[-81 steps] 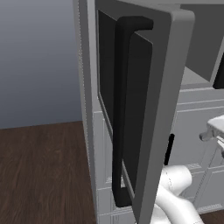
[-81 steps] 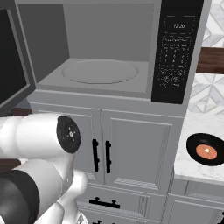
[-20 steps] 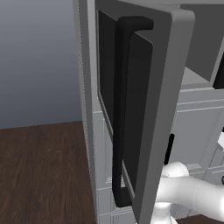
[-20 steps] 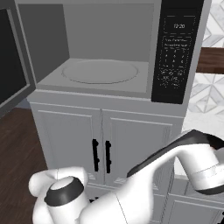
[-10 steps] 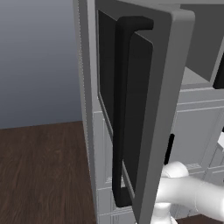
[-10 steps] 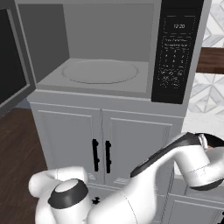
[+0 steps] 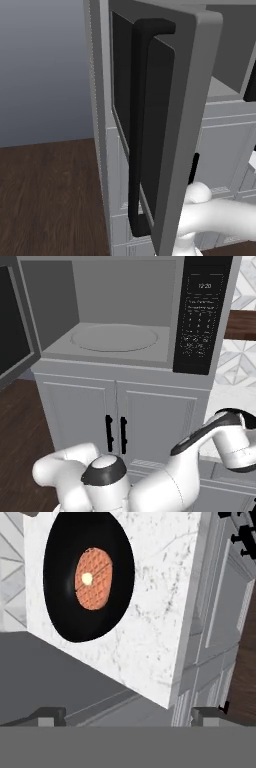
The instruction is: Open the microwave, place the bowl with waffle inside the microwave, then close the microwave door and turn it on.
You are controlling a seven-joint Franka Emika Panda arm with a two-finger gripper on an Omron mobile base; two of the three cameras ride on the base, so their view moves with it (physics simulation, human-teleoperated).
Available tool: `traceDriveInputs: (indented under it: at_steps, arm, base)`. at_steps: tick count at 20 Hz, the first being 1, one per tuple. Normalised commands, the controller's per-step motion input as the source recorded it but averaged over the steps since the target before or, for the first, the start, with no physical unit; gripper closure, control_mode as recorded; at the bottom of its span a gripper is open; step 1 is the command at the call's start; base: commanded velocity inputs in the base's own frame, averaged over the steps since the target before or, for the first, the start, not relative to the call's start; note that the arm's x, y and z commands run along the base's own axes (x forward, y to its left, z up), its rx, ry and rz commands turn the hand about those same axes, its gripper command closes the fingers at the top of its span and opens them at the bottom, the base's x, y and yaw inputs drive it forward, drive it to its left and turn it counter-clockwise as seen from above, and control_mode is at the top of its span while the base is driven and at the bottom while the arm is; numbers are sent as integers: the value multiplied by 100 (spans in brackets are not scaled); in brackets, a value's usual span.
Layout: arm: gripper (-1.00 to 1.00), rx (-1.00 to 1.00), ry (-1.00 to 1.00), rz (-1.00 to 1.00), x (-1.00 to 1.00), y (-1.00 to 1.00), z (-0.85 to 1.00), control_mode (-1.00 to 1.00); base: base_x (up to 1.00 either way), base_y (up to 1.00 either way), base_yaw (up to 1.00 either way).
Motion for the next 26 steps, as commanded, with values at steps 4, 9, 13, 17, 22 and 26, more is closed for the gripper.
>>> traceDriveInputs:
  at_steps: [4,9,13,17,22,26]
  arm:
    - [-100,10,2,3,28,-54,-38,-100]
    - [-100,8,2,0,49,-41,-20,-100]
    - [-100,5,2,0,56,-24,-15,-100]
    - [-100,6,6,0,38,-19,-30,-100]
    - [-100,7,7,0,25,-21,-44,-100]
    - [-100,8,4,0,19,-18,-20,-100]
  base:
    - [0,0,0]
    - [0,0,0]
    - [0,0,0]
    - [0,0,0]
    - [0,0,0]
    - [0,0,0]
